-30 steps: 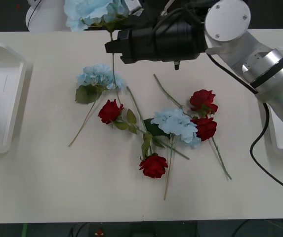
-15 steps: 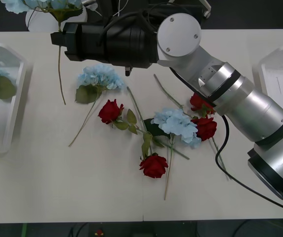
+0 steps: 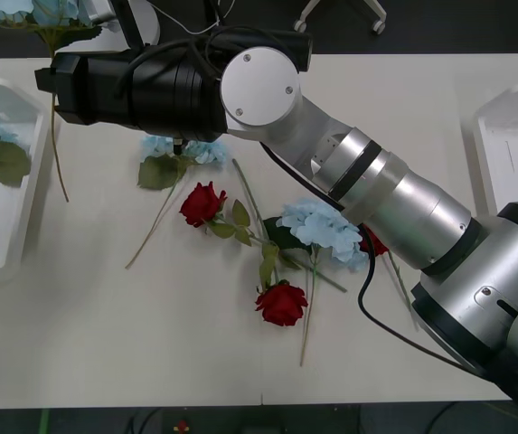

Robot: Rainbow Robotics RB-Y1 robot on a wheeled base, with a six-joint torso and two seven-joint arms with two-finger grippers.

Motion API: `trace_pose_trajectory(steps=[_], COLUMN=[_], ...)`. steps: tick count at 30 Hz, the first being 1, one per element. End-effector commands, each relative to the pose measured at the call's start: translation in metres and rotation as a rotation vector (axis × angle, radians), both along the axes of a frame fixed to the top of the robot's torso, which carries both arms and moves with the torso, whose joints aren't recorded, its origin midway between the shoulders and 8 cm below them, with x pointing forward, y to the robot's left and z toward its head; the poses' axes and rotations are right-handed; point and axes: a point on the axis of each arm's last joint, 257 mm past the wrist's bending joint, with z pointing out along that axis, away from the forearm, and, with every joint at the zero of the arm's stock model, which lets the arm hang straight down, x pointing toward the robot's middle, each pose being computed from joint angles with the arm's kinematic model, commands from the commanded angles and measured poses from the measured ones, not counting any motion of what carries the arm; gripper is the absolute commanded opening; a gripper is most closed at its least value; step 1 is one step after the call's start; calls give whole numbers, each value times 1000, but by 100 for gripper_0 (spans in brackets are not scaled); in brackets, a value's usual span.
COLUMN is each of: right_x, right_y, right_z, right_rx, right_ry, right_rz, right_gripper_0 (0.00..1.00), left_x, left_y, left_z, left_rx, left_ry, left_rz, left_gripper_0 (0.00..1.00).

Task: Put the red flowers into the right box and the blue flowers into the left box

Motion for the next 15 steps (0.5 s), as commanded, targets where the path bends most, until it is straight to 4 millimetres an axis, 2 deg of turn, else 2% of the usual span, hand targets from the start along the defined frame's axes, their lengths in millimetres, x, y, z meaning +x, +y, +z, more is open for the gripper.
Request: trace_pose_trajectory(steps=[1, 6, 7, 10, 15], right_x=[-20, -21, -20, -21, -28], right_y=[18, 17, 17, 17, 20], right_z=[32, 28, 28, 28, 26], right_rx=[26, 12, 11, 14, 21], right_ry=[-46, -43, -44, -39, -11], right_rz=[42, 50, 48, 50, 71], right_gripper_0=[0, 0, 0, 0, 0], left_x=[-33, -54, -55, -60, -61], left_y=[-21, -60, -64, -96, -134], left_z=[-1, 16, 17, 28, 48], left_rx=[56, 2, 2, -8, -68], left_ry=[-159, -331, -348, -463, -549], left_rz=[-140, -274, -284, -327, -315], left_gripper_0=[100, 100, 100, 100, 100])
